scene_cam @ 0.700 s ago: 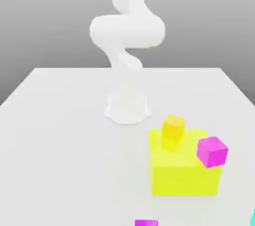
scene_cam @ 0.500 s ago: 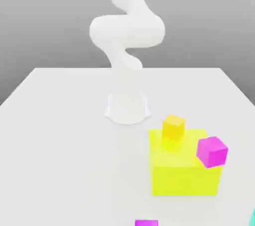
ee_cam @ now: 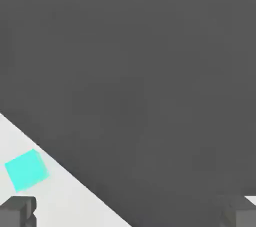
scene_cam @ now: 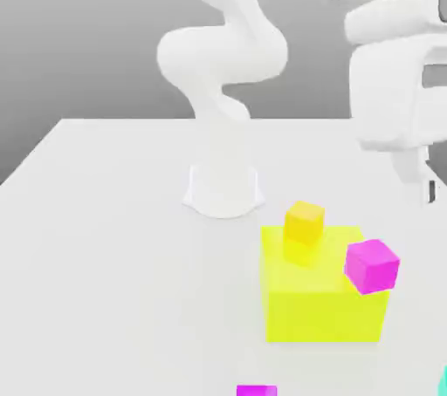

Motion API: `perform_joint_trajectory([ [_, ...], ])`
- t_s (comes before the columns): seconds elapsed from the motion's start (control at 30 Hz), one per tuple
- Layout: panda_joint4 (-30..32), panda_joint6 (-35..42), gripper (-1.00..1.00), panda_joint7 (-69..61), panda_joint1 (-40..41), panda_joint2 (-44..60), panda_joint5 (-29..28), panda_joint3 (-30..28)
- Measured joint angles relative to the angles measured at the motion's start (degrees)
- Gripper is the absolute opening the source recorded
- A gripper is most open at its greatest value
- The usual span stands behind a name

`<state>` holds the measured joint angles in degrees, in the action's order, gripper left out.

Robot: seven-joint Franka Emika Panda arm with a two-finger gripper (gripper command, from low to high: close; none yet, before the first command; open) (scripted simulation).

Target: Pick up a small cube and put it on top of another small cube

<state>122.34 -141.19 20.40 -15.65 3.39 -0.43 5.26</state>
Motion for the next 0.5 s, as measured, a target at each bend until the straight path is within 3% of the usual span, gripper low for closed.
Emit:
perform_joint_trajectory([
  [0.37,-4.46,-4.16,0.00,-7.75,-5.32,23.13,-6.23,3.25],
  [0.5,-6.39,-9.18,0.00,-7.51,-6.86,31.46,-8.22,2.23],
])
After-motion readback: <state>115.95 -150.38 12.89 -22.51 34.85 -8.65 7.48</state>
